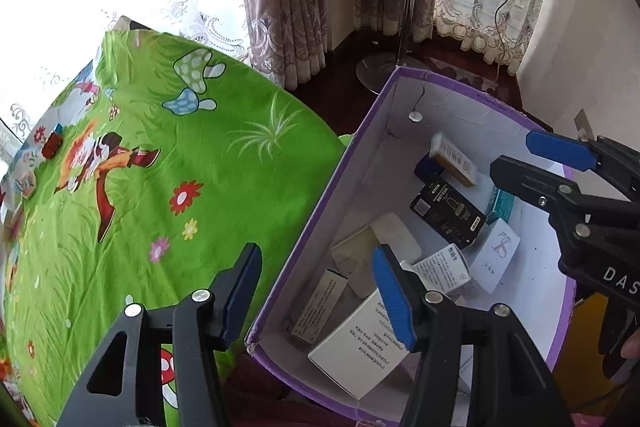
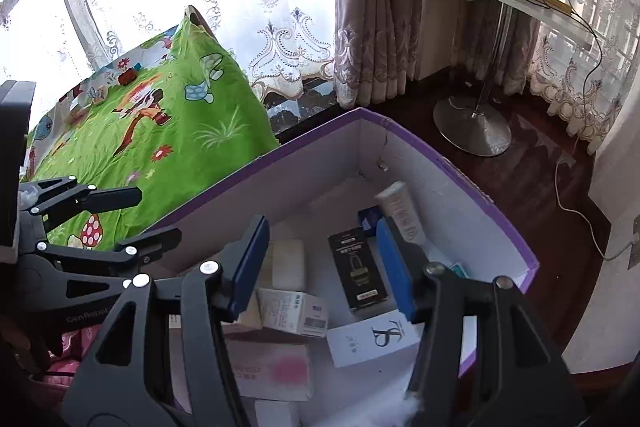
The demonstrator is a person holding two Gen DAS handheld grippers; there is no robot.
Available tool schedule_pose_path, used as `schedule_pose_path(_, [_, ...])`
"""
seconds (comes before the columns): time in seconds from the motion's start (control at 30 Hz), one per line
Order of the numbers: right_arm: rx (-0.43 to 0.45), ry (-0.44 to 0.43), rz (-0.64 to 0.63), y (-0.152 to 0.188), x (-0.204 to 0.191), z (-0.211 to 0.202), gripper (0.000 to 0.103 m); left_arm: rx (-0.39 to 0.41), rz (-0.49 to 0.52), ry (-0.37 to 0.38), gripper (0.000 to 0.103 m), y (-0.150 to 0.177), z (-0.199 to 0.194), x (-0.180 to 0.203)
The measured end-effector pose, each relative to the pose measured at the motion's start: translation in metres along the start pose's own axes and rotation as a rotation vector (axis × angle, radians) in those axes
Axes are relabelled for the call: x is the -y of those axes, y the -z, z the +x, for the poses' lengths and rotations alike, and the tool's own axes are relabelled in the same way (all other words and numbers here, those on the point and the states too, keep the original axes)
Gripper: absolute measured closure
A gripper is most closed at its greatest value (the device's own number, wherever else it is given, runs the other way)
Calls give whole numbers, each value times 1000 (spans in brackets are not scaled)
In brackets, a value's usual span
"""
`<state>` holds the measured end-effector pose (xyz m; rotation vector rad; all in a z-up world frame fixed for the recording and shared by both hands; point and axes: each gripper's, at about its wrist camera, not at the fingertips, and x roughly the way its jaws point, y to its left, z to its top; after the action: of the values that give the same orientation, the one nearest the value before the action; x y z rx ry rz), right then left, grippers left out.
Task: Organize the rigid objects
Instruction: 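Move both grippers back over the bedspread toward the remaining toys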
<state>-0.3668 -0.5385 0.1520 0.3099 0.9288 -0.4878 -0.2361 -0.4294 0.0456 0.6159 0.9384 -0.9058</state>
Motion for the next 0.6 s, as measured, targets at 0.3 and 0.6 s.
schedule_pose_path(0.3, [-51,-44,-48,-14,-44,26,41,-32,-76,9,44,6,13,-45])
schedule_pose_path(0.6, [-83,-243,-245,-70,-168,91,36,-51,-417,-61,44,64,13,-196])
